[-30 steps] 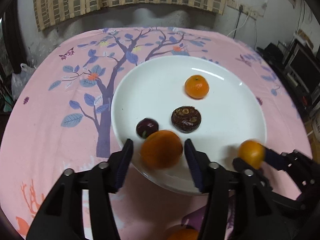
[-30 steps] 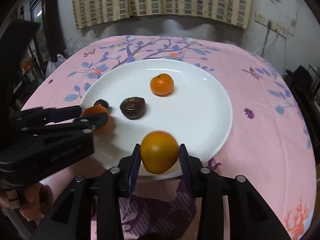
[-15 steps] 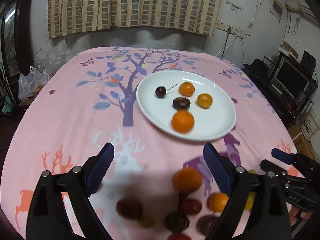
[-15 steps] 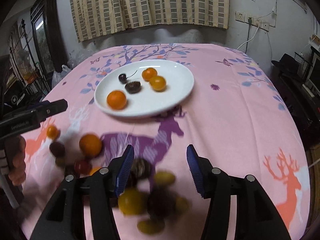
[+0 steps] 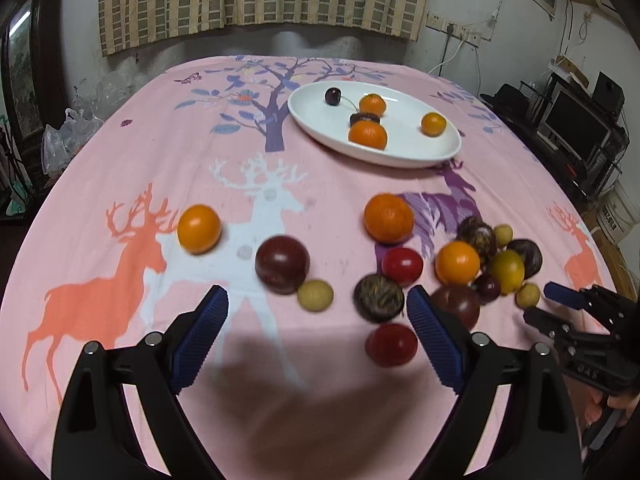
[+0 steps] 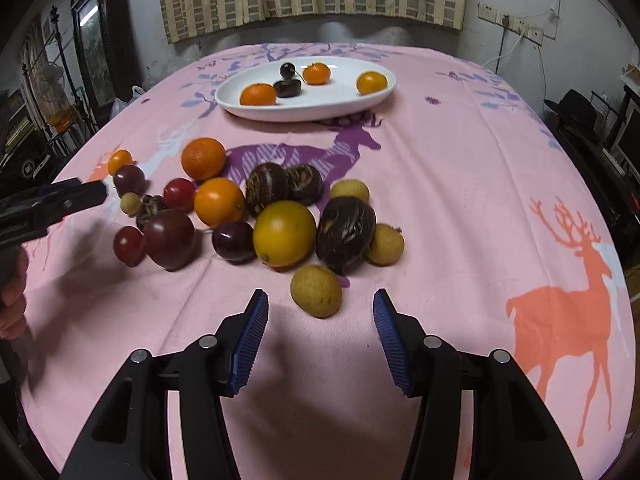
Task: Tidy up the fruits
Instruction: 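Grasp a small olive-green fruit with the right tool while the left tool grasps a red tomato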
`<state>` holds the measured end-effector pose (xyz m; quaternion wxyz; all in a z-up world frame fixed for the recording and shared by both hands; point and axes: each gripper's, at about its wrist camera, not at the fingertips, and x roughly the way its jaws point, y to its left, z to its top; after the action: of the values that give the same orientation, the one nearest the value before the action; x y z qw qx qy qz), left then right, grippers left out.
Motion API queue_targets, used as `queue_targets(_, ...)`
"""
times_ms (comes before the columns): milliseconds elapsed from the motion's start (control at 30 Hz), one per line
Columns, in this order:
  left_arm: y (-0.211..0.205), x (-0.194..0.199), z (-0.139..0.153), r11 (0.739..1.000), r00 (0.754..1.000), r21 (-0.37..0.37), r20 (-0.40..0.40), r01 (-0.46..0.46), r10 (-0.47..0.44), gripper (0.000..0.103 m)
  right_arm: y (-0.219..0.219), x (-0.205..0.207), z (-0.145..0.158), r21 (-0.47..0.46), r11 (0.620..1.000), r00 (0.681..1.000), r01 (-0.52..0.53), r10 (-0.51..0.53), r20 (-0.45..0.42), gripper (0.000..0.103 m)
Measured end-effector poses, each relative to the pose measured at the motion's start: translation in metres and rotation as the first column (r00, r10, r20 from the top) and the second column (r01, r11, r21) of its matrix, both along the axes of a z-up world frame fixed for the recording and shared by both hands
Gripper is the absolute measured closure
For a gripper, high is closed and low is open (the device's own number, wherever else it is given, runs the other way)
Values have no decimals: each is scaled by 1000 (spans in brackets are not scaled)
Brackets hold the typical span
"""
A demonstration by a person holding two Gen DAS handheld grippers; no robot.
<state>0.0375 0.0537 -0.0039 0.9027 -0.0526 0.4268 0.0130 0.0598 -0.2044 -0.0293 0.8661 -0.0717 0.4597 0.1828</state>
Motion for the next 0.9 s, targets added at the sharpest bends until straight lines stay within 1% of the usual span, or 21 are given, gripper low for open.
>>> queue_targets(100, -1, -10, -5, 1000, 1000, -4, -8, 5, -5, 15, 0, 5, -8, 2, 1000, 1000, 20, -20, -21, 50)
queue_targets(167, -1, -13, -7, 1000, 1000, -6, -16, 11, -11, 15, 1, 8, -8, 18, 1000, 1000, 26, -26, -13, 52)
queue_targets(267, -3, -15, -11, 1000, 999, -2, -28, 19, -19, 15, 4, 12, -9, 3, 1000, 1000, 31, -31, 2, 65)
queue_targets(300, -5, -15, -12, 1000, 999, -1, -33, 24, -24, 14, 5, 11, -9, -2, 1000, 1000, 28, -28, 9, 76)
queue_targets(400, -11, -15, -16, 999, 998, -1, -46, 40, -40, 14, 4, 10, -7, 11, 999, 999, 38, -38, 4, 76)
queue_targets(533, -26, -14, -23, 996, 994, 8, -71, 84, -83, 15, 3, 0, -1, 25, 1000, 1000, 16, -17, 22, 76)
queue_targets(600, -33, -12, -27, 995, 991, 16, -85, 101, -99, 21, 3, -6, 4, 44, 999, 1000, 3, -5, 31, 76)
queue_targets(667, -37, -8, -32, 994, 988, 11, -108, 113, -111, 32, 3, -12, 6, 48, 999, 999, -15, 13, 35, 76)
queue_targets(733, -42, -2, -37, 993, 985, 5, -129, 118, -116, 38, 3, -17, 7, 48, 998, 999, -29, 27, 39, 76)
queue_targets(767, -43, 1, -39, 993, 985, 9, -131, 116, -114, 43, 3, -18, 8, 49, 998, 999, -33, 31, 40, 76)
queue_targets(800, -45, 4, -40, 993, 986, 26, -125, 111, -107, 46, 3, -19, 8, 52, 998, 999, -37, 35, 41, 76)
queue_targets(867, -48, 8, -40, 992, 987, 42, -117, 116, -110, 63, 2, -21, 10, 56, 998, 998, -42, 39, 43, 76)
queue_targets(900, -50, 9, -39, 991, 986, 39, -111, 131, -126, 70, 2, -22, 10, 57, 997, 998, -46, 43, 44, 76)
